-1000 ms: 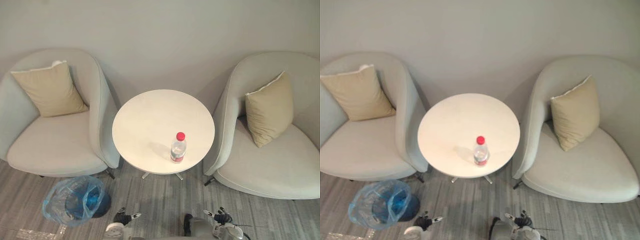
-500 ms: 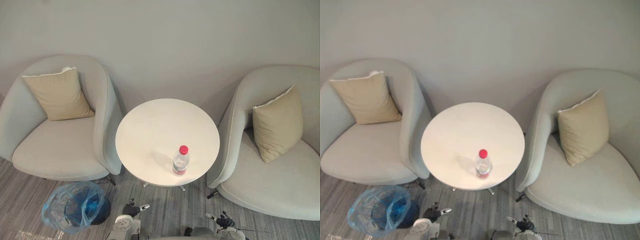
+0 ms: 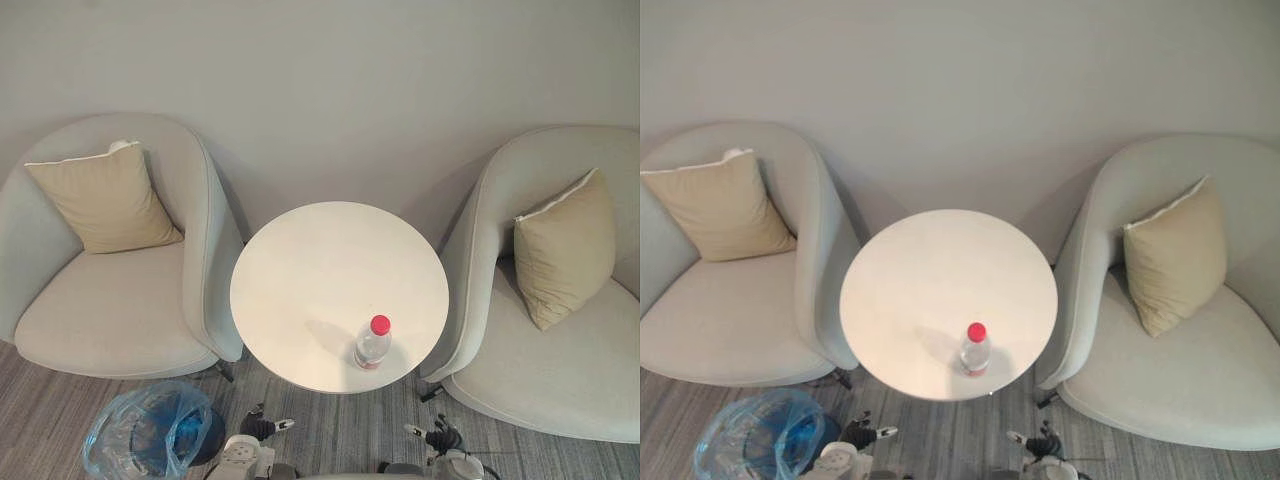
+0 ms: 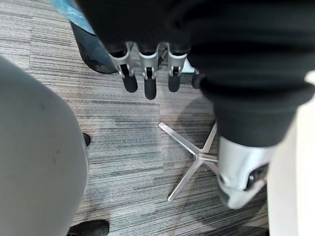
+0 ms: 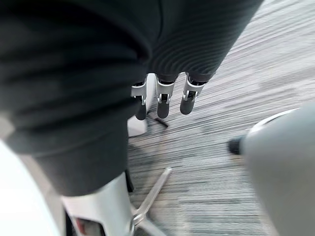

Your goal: Gather rubbish on tea table into small bin, then transfer packed bag to large trash can.

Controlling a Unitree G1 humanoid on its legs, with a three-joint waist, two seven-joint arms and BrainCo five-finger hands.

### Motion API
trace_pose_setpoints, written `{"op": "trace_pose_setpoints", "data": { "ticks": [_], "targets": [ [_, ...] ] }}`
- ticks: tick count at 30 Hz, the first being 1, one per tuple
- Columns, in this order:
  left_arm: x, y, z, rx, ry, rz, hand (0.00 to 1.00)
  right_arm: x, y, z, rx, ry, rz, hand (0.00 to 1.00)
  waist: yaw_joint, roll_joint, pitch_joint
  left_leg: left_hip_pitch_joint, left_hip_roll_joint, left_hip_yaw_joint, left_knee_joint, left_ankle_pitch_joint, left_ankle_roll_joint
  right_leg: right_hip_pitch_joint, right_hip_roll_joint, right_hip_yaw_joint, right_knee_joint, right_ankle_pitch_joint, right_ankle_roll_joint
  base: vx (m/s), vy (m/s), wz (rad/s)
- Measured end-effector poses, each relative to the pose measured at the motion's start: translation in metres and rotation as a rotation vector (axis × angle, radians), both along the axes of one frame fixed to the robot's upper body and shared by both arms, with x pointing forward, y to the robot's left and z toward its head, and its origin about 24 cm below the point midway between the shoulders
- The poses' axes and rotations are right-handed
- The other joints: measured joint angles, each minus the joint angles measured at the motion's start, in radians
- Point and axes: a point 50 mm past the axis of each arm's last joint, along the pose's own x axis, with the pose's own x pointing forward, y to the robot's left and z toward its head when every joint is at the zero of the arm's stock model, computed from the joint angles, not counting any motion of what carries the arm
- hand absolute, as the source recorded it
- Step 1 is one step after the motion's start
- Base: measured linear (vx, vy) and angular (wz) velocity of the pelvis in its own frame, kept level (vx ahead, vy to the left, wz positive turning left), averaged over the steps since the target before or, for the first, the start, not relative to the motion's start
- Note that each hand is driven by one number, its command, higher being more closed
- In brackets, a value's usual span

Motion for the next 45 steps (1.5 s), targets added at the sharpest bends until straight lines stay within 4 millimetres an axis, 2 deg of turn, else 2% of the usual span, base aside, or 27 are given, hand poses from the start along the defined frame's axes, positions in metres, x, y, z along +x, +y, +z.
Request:
{"op": "trace_pose_setpoints", "data": {
  "ticks": [6,11,14,18,21,25,33,38,45],
  "targets": [
    [0.001,0.001,0.001,0.02,-0.005,-0.037,0.0,0.035,-0.009,0.051,-0.188,-0.28,0.139,0.0,0.0,-0.011,-0.005,-0.028,0.002,-0.025,-0.004,0.022,0.001,0.0,0.01,-0.002,-0.058,0.052,-0.004,-0.07,-0.014,0.02],
    [0.0,0.0,0.001,0.04,-0.008,-0.091,0.0,0.038,-0.008,0.07,-0.274,-0.361,0.207,0.0,-0.004,-0.015,-0.005,-0.026,0.004,-0.062,-0.041,0.029,-0.004,0.012,0.018,-0.013,-0.105,0.093,0.0,-0.12,0.006,0.08],
    [0.0,0.004,0.002,0.049,-0.018,-0.097,0.0,0.041,-0.001,0.081,-0.311,-0.414,0.267,0.0,-0.003,-0.02,-0.003,-0.029,0.003,-0.066,-0.074,0.035,-0.009,0.01,0.02,-0.007,-0.141,0.131,0.005,-0.15,0.031,-0.04],
    [-0.003,0.005,0.001,0.069,-0.015,-0.14,0.0,0.046,0.001,0.097,-0.364,-0.488,0.303,0.0,-0.005,-0.014,-0.005,-0.026,-0.002,-0.07,-0.092,0.03,-0.019,0.013,0.015,0.003,-0.155,0.138,0.012,-0.12,0.008,-0.08],
    [-0.003,0.005,0.001,0.069,-0.016,-0.14,0.0,0.046,0.002,0.097,-0.377,-0.492,0.329,0.0,-0.005,-0.012,-0.006,-0.03,-0.004,-0.086,-0.102,0.032,-0.022,0.006,0.016,0.002,-0.154,0.138,0.013,-0.03,-0.01,0.07],
    [-0.005,0.004,0.001,0.067,-0.012,-0.148,0.0,0.049,0.002,0.1,-0.416,-0.498,0.368,0.0,-0.005,0.005,-0.016,-0.045,-0.002,-0.118,-0.104,0.039,-0.031,-0.004,0.026,-0.006,-0.155,0.134,0.009,0.05,-0.024,0.07],
    [-0.004,0.003,0.001,0.068,-0.015,-0.156,0.0,0.067,0.009,0.112,-0.447,-0.567,0.393,0.0,-0.002,0.017,-0.021,-0.048,-0.001,-0.17,-0.098,0.056,-0.023,0.0,0.035,-0.054,-0.132,0.102,-0.001,0.1,-0.025,0.16],
    [-0.001,0.001,0.003,0.07,-0.03,-0.175,0.0,0.07,0.01,0.111,-0.45,-0.562,0.403,0.0,0.003,0.021,-0.009,-0.048,-0.005,-0.194,-0.089,0.056,-0.023,-0.003,0.028,-0.083,-0.081,0.063,-0.004,0.01,-0.011,0.21],
    [0.0,0.0,0.004,0.069,-0.039,-0.177,0.0,0.069,0.017,0.095,-0.437,-0.493,0.457,0.0,0.007,0.025,0.003,-0.051,-0.004,-0.236,-0.086,0.056,-0.024,-0.005,0.026,-0.118,-0.038,0.036,-0.007,-0.04,-0.008,0.15]
  ]
}}
